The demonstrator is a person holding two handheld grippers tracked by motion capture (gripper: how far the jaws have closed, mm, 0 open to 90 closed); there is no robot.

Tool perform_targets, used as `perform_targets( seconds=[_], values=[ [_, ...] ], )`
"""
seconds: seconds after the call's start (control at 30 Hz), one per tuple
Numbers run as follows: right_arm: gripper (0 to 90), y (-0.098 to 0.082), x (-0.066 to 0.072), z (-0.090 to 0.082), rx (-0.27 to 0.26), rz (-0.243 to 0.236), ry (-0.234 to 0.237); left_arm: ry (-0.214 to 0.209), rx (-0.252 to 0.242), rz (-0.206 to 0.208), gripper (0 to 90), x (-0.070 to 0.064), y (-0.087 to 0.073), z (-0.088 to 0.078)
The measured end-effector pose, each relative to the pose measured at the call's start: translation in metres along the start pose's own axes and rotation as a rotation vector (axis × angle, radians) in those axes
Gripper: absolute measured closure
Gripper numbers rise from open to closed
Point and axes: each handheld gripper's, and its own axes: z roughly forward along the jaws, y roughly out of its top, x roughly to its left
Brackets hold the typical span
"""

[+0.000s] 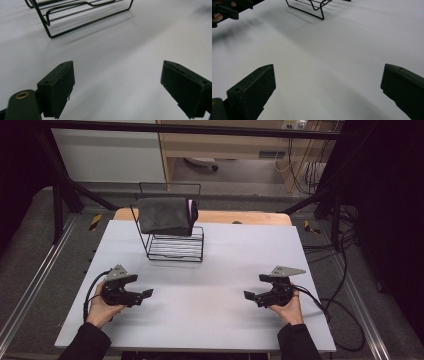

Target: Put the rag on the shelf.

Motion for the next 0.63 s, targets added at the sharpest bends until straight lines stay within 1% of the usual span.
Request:
perform_targets(
  seconds=[0.2, 0.27, 0.37, 0.5, 0.63],
  values=[
    [0.7, -0.020, -0.007, -0.010, 0.012, 0.022, -0.006, -0.001, 0.006, 0.005, 12.2, 0.002, -0.011, -0.003],
    [0.8, -0.024, -0.008, -0.012, 0.020, 0.018, -0.012, -0.006, 0.012, -0.003, 12.2, 0.002, -0.014, -0.003],
    [0.7, -0.028, -0.009, -0.015, 0.025, 0.014, -0.016, 0.001, 0.013, 0.001, 12.2, 0.001, -0.017, -0.003],
    [0.7, -0.030, -0.011, -0.018, 0.009, 0.021, -0.015, 0.001, 0.007, -0.002, 12.1, 0.002, -0.019, -0.004],
    [0.7, -0.033, -0.010, -0.019, 0.018, 0.028, -0.019, 0.002, 0.017, 0.007, 11.9, 0.003, -0.021, -0.004]
  ],
)
